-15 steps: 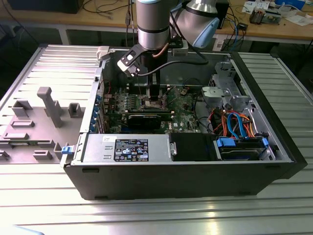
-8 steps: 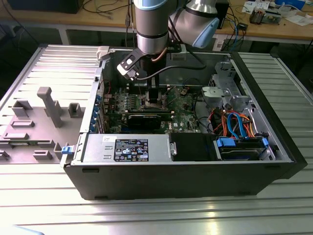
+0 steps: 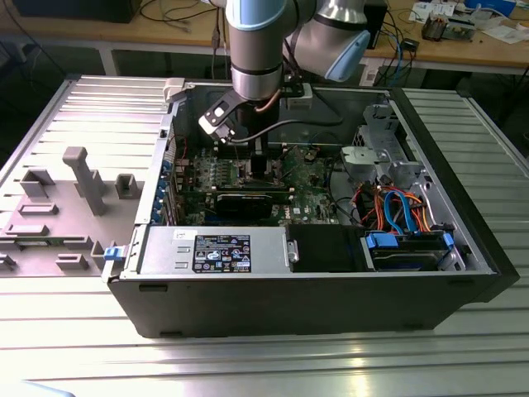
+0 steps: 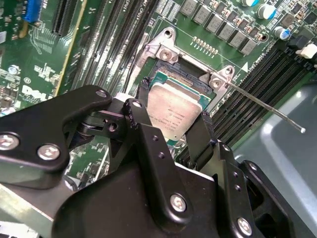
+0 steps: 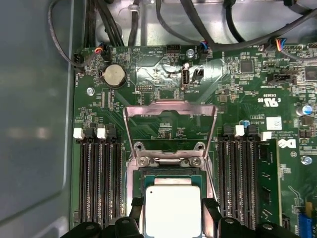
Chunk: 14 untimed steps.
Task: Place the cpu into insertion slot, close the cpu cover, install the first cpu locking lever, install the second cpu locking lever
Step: 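Place the cpu into insertion slot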
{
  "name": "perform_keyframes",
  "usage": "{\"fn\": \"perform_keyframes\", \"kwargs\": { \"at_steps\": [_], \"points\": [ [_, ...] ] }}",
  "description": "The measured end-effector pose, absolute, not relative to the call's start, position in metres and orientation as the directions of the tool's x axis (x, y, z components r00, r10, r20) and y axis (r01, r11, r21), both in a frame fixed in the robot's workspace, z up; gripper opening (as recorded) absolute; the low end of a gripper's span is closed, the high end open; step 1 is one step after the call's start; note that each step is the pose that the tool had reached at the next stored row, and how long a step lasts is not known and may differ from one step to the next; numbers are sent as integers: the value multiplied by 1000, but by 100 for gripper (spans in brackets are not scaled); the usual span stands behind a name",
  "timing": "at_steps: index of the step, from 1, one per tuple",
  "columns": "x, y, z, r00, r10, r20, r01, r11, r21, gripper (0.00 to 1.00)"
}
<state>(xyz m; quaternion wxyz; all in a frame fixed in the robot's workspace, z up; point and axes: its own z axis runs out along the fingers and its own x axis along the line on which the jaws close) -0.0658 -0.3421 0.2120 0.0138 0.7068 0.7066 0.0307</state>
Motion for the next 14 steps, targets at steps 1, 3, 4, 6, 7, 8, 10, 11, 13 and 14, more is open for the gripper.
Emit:
{"fn": "perform_keyframes", "kwargs": {
  "at_steps": [1,3,4,6,7,8,10,11,13,14],
  "points": [
    [-66,-341,210,0,1000,24,998,-1,61,55],
    [-66,-341,206,0,1000,24,998,-1,57,55],
    [-66,-341,205,0,1000,24,998,-1,55,55],
    [-66,-341,203,0,1000,24,999,-1,51,55],
    [-65,-341,202,-3,1000,24,999,2,49,55],
    [-65,-341,202,-5,1000,24,999,4,49,55],
    [-64,-341,202,-6,1000,24,999,5,49,55],
    [-64,-341,201,-6,1000,24,999,5,49,55],
    [-63,-341,201,-7,1000,24,999,6,49,55],
    [-63,-342,200,-6,1000,24,999,5,49,55]
  ]
}}
